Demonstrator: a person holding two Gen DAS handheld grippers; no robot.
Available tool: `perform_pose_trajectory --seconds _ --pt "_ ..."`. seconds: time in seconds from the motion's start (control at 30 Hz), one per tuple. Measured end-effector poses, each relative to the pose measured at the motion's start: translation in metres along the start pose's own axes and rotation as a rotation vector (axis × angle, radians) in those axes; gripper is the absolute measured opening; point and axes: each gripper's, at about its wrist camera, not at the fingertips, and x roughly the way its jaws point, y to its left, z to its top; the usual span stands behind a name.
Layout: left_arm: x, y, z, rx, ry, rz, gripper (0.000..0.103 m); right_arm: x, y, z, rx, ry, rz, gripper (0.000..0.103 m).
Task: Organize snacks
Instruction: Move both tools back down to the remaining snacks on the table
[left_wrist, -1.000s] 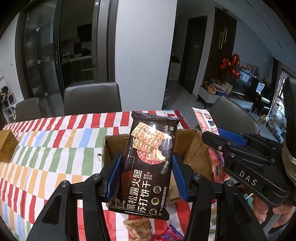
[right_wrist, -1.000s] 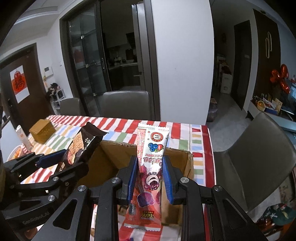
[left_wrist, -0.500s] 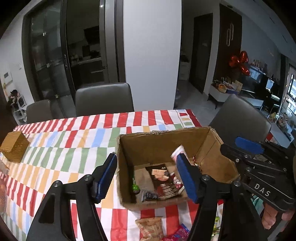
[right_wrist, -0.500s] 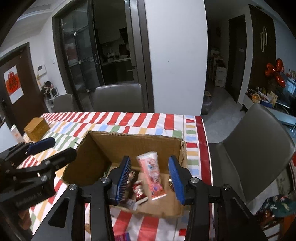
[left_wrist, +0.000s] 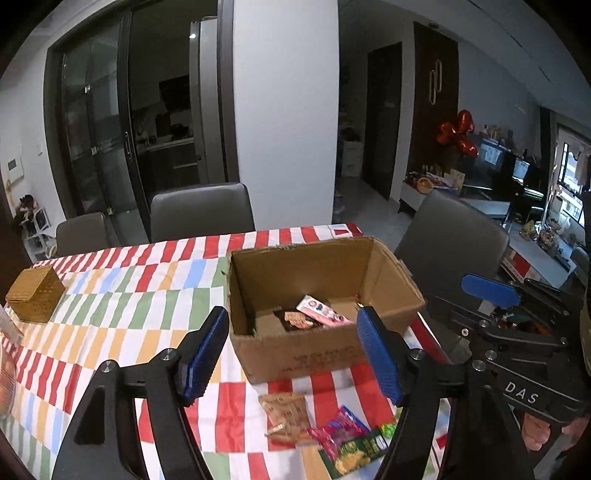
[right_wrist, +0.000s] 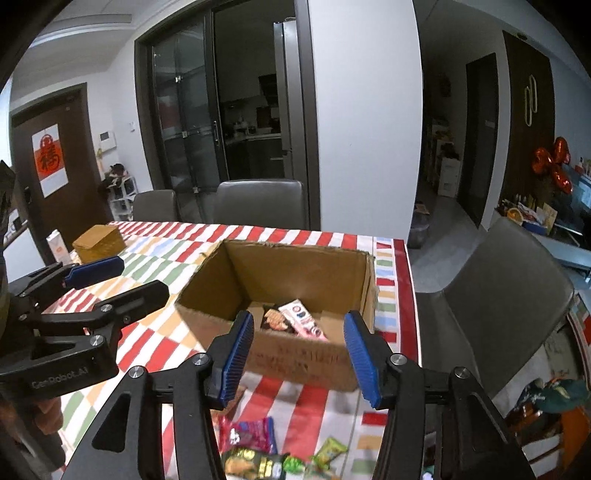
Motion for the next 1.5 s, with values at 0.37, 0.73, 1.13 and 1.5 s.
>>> perform_pose_trajectory --seconds 0.37,0.73,1.13,1.5 --pt "-0.031 -0.022 -0.044 0.034 0.016 -0.027 0.074 -0.034 -0.003 -0.041 0.016 0.004 -0.014 0.052" --pt "-0.027 -0.033 -0.094 0.051 0.087 -0.089 0.074 -0.041 -0.005 -0.082 0.029 0.054 -0.056 0.056" --pt "-0.002 -0.034 -0.143 0.060 0.189 -0.132 0.074 -0.017 -0.007 -0.129 0.077 0.188 -0.065 0.056" --pt "0.033 -0.034 -0.173 0.082 0.289 -0.183 0.074 0.012 -0.014 -0.169 0.126 0.312 -0.078 0.056"
